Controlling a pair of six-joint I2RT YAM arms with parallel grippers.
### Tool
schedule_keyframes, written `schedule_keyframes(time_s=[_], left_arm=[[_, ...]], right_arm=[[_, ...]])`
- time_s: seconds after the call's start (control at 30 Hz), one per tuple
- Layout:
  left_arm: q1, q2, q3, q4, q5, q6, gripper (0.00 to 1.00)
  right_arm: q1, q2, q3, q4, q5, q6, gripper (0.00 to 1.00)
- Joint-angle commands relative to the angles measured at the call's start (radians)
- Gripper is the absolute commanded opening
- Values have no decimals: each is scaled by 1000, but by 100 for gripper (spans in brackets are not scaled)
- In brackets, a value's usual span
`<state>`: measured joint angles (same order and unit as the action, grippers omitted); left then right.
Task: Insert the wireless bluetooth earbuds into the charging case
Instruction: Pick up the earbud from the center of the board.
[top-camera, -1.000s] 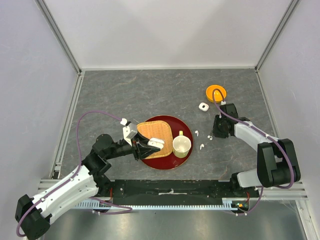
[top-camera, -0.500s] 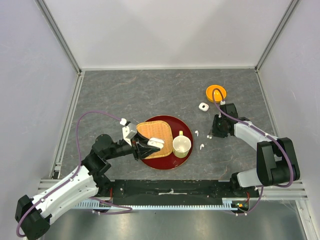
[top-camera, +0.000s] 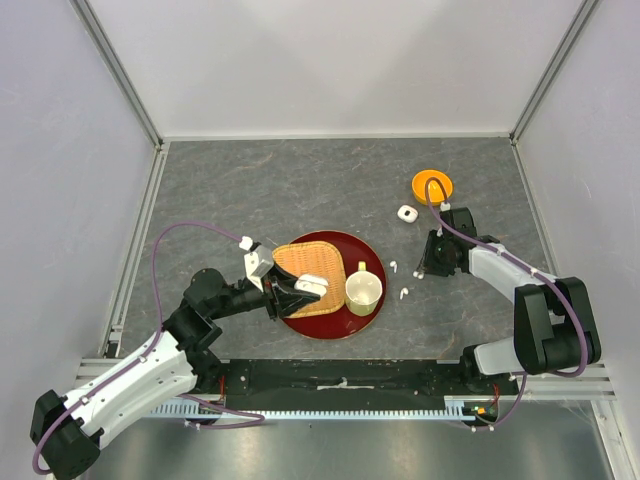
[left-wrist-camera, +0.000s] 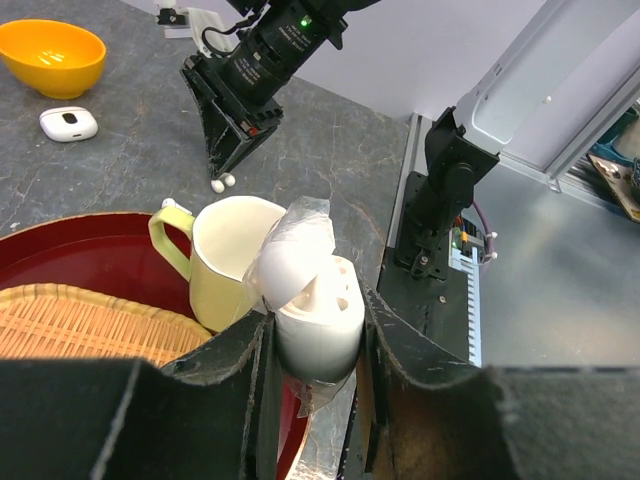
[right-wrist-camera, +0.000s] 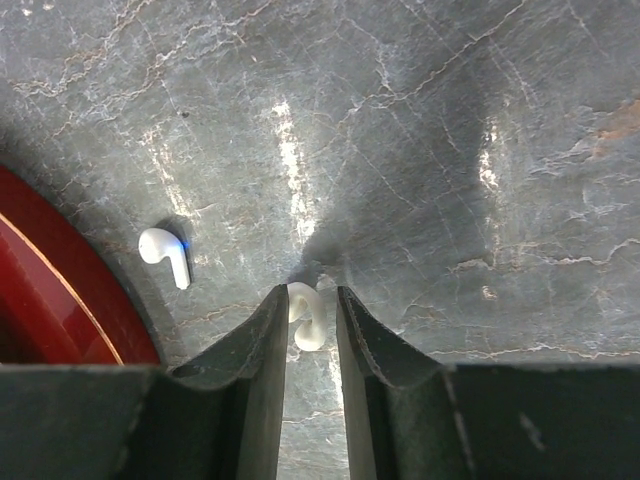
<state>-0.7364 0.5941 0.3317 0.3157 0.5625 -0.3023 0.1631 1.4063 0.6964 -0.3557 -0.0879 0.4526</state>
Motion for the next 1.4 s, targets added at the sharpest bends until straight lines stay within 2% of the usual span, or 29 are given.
schedule_keyframes(time_s=[0.0,0.37,0.6,0.83,1.23,1.3,1.37], left_arm=[[-3,-4,4,37,-15,3,2],[-3,4,6,37,-12,5,2],[-3,3,1,37,-13,0,2],[-3,-1,3,37,-15,2,2],[-3,4,6,37,-12,-1,2],[-3,1,4,37,-13,-1,2],[-3,-2,6,37,-13,-3,2]], right_arm=[[0,-13,-21,-40,-26,1,32],[0,-20,-28,-43,-36,-3,27],[0,-21,-29,-46,-53,-8,21],[-2,-20,-34,-51,-72,-17,20],[1,2,-34,-49,-110,-31,7],[3,-1,-31,-48,-122,-34,1],[4,-18,-26,-45,-142,-40,0]])
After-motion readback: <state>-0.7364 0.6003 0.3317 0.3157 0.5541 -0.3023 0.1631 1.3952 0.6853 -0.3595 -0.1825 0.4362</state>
